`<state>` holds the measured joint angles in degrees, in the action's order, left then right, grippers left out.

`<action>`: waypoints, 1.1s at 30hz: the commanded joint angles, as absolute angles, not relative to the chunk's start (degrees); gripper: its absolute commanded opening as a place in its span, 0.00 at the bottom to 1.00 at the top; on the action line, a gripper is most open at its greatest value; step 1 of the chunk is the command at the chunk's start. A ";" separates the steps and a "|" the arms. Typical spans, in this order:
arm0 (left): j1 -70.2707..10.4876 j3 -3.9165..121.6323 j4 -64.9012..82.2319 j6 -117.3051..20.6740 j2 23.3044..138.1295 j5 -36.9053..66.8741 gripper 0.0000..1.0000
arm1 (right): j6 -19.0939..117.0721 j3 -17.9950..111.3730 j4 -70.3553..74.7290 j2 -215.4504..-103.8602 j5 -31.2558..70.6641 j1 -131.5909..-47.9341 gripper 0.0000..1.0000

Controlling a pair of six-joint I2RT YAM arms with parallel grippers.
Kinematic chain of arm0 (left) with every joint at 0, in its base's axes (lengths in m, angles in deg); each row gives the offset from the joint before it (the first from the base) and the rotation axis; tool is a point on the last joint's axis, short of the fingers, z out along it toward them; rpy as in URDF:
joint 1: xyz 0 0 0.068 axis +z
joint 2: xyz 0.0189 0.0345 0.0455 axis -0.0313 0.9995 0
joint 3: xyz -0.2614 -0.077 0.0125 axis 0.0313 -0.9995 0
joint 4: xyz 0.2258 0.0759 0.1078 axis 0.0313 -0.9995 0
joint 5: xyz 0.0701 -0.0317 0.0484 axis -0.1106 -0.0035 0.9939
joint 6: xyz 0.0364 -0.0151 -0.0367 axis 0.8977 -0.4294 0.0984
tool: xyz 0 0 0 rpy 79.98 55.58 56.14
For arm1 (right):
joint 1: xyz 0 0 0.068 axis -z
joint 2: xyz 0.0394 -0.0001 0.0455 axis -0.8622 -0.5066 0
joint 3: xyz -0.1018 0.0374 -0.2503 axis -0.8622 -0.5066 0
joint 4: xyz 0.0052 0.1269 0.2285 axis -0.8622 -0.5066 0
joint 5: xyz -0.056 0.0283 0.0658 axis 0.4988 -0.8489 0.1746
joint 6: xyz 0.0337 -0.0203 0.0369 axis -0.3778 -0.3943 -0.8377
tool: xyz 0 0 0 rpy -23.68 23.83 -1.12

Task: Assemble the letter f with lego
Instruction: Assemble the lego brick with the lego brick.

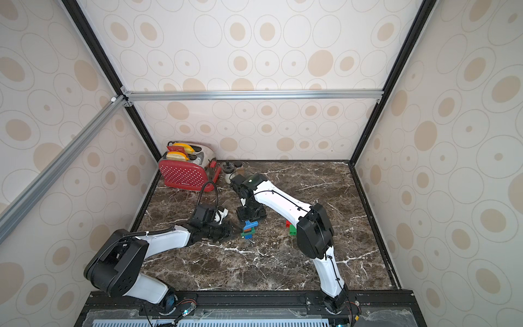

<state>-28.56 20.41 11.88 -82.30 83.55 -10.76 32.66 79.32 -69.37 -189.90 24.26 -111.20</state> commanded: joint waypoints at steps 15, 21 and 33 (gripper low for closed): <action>-28.84 20.56 10.46 -81.64 83.95 -8.91 0.53 | 26.89 73.62 -72.26 -193.97 24.87 -112.59 0.52; -28.79 20.21 10.54 -81.54 84.04 -9.13 0.54 | 26.60 71.94 -71.61 -194.44 24.93 -113.28 0.52; -28.84 20.73 9.84 -80.98 84.65 -9.39 0.53 | 27.40 69.06 -70.60 -194.80 26.40 -113.79 0.52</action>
<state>-28.56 20.39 11.77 -82.25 83.55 -10.65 27.39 74.95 -66.05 -187.82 24.81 -111.77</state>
